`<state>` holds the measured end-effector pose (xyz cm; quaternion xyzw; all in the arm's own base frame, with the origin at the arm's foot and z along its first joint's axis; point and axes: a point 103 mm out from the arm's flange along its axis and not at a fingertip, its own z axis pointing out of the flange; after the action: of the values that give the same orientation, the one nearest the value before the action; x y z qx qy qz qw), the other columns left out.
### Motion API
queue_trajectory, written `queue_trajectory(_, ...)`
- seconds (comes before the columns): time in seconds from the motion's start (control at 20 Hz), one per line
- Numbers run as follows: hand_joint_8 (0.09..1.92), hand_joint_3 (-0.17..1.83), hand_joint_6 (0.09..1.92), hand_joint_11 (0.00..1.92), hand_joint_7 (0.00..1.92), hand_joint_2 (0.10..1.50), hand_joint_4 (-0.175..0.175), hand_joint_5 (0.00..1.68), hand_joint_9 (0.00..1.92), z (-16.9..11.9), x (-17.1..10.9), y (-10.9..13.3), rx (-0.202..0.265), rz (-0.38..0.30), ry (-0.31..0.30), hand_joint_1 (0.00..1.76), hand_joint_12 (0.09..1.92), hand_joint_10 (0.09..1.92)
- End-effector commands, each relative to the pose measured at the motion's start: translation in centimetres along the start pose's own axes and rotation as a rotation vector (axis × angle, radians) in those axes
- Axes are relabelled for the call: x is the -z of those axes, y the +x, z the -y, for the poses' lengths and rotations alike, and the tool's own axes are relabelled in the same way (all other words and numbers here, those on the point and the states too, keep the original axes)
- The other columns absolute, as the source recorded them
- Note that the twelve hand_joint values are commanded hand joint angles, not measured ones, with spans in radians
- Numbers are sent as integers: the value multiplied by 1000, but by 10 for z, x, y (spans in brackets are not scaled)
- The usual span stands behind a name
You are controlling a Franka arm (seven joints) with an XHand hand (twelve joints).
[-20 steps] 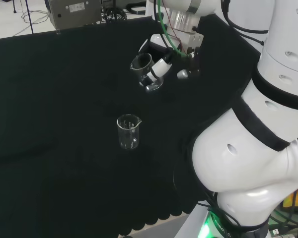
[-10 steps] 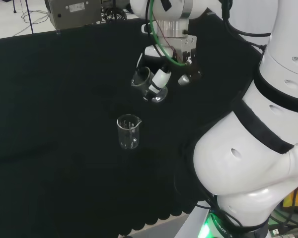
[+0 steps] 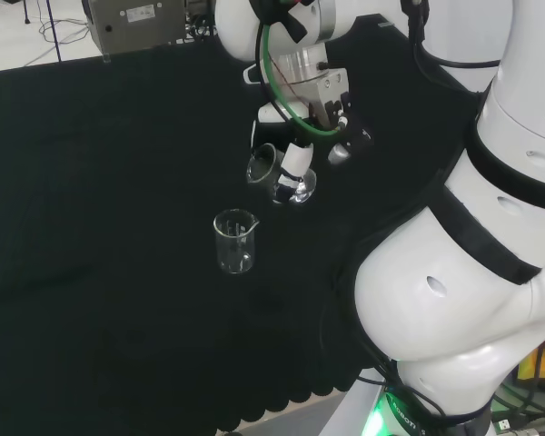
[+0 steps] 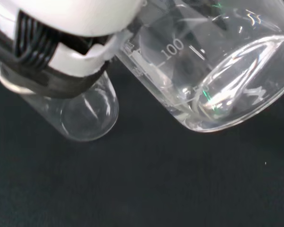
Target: Pour the water from the handheld beaker into the one on the table.
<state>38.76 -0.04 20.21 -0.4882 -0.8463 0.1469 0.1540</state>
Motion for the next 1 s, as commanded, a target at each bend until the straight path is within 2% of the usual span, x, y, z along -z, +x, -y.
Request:
queue_trajectory(0.05,532,697,571,1410,1380,610,-175,1323,1756,2,-8,11,-4,36,63,1317,658,87)
queue_trajectory(0.3,540,701,578,1412,1377,609,-175,1320,1758,1,-11,19,-7,70,98,1316,660,87)
queue_trajectory(0.5,547,704,585,1412,1374,608,-175,1317,1759,-2,-12,28,-9,125,133,1316,661,87)
queue_trajectory(0.6,551,706,589,1412,1372,607,-175,1316,1759,-4,-13,31,-15,165,157,1316,662,87)
queue_trajectory(1.0,591,723,626,1409,1355,604,-175,1300,1761,-10,-17,36,-48,221,232,1315,666,87)
